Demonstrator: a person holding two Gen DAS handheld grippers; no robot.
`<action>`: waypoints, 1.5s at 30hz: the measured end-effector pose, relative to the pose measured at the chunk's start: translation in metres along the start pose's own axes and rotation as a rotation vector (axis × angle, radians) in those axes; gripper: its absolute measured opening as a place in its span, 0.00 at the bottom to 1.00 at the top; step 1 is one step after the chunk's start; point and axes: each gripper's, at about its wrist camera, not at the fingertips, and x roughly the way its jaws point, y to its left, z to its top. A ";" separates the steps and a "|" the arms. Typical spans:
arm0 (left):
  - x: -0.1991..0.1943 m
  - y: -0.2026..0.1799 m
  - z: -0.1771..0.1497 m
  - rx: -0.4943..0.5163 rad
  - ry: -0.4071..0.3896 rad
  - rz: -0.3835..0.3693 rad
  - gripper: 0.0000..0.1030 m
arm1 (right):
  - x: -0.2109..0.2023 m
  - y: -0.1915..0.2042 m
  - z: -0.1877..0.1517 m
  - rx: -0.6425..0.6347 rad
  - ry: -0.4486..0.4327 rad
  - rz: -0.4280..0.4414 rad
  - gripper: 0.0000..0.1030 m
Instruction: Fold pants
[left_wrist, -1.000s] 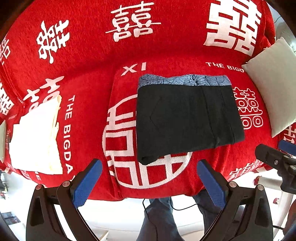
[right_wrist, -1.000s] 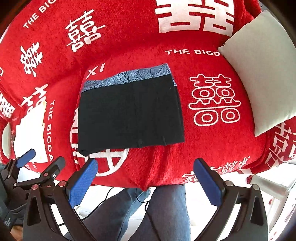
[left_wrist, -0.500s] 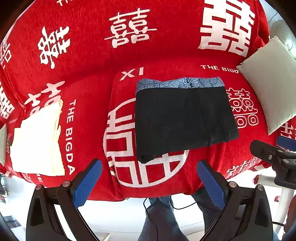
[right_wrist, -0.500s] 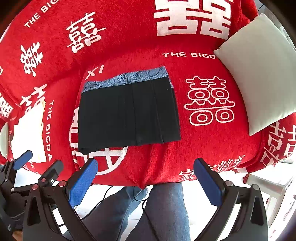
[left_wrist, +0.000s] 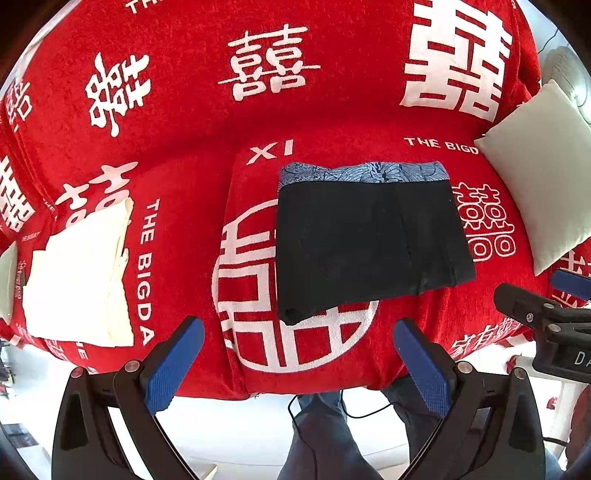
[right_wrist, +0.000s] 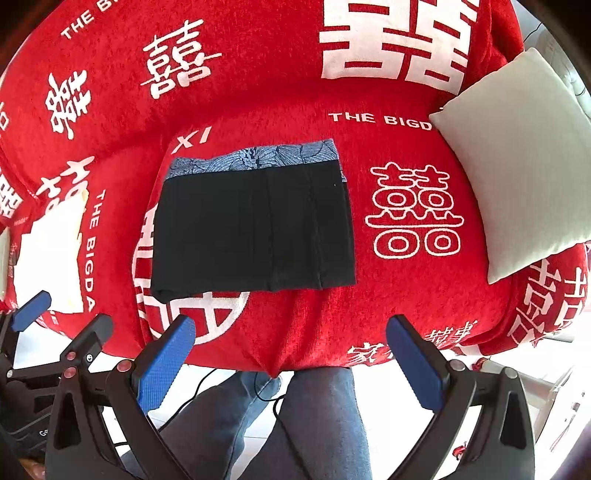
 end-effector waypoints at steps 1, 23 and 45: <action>-0.001 0.001 0.000 0.001 -0.002 0.001 1.00 | 0.000 0.000 0.001 -0.001 0.000 0.000 1.00; -0.005 -0.004 0.001 0.003 -0.016 0.014 1.00 | -0.005 -0.002 0.003 -0.003 -0.017 -0.004 1.00; 0.018 0.012 0.004 0.019 0.017 0.002 1.00 | 0.011 -0.002 0.008 0.007 -0.002 -0.036 1.00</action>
